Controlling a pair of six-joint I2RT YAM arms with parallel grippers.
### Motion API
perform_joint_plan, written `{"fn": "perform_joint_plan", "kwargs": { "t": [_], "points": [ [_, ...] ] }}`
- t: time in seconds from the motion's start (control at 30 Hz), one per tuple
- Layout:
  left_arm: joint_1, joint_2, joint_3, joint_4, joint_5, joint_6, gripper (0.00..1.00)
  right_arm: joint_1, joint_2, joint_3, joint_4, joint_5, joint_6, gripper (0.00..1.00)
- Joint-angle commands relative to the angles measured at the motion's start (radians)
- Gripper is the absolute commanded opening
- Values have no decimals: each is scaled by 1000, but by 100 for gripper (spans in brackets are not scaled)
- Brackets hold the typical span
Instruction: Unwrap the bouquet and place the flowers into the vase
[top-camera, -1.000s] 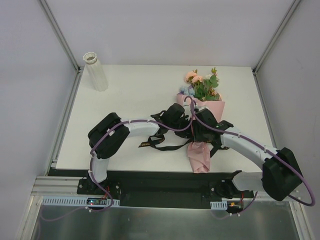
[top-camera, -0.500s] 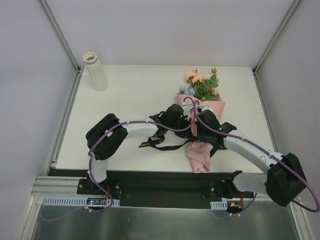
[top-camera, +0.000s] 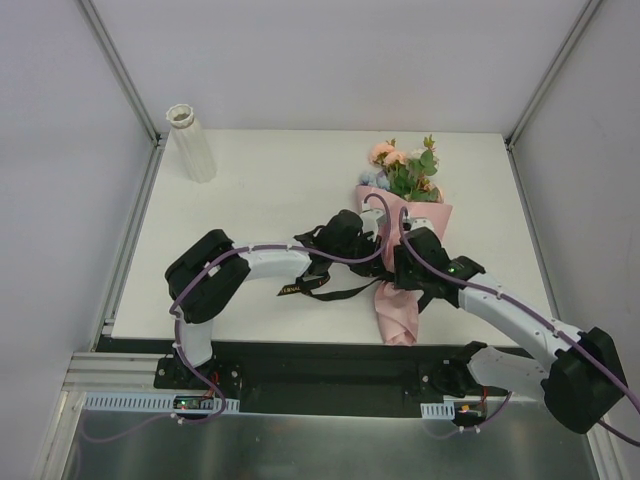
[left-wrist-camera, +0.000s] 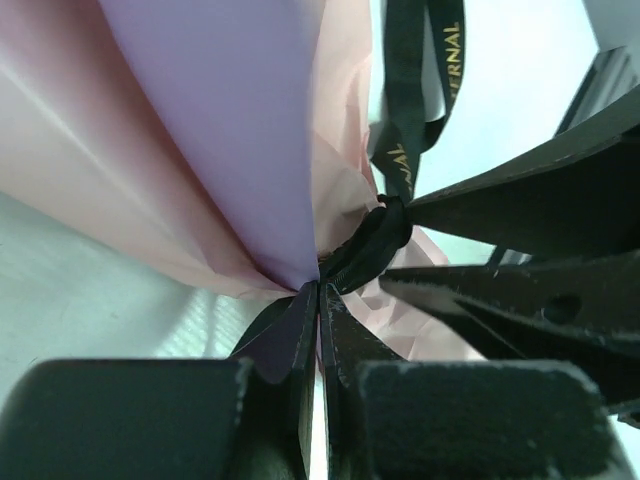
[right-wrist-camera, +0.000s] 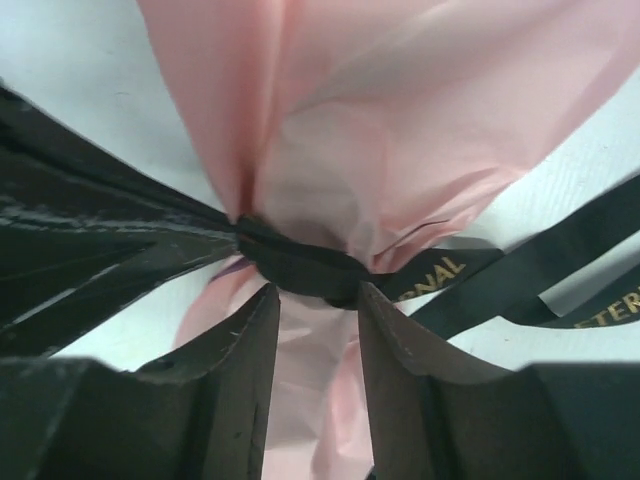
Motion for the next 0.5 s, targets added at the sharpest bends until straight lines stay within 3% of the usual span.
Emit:
{"fn": "perform_joint_plan", "kwargs": {
  "t": [0.0,0.07,0.13,0.27,0.37,0.47],
  "points": [
    [-6,-45,-28,162,113,-69,0,-11,-70,-11,43,-120,50,40],
    [-6,-48,-41,203,129,-96,0,-48,-90,-13,-11,-127,196,16],
    [-6,-48,-47,211,127,-104,0,-79,-113,-45,-9,-200,283,10],
    [-8,-39,-47,213,130,-107,0,-137,-173,-105,-16,-209,537,13],
    [-8,-37,-47,216,131,-109,0,-178,-187,-139,26,-235,599,14],
    [-6,-40,-53,211,123,-104,0,-185,-211,-150,41,-248,619,29]
  ]
}}
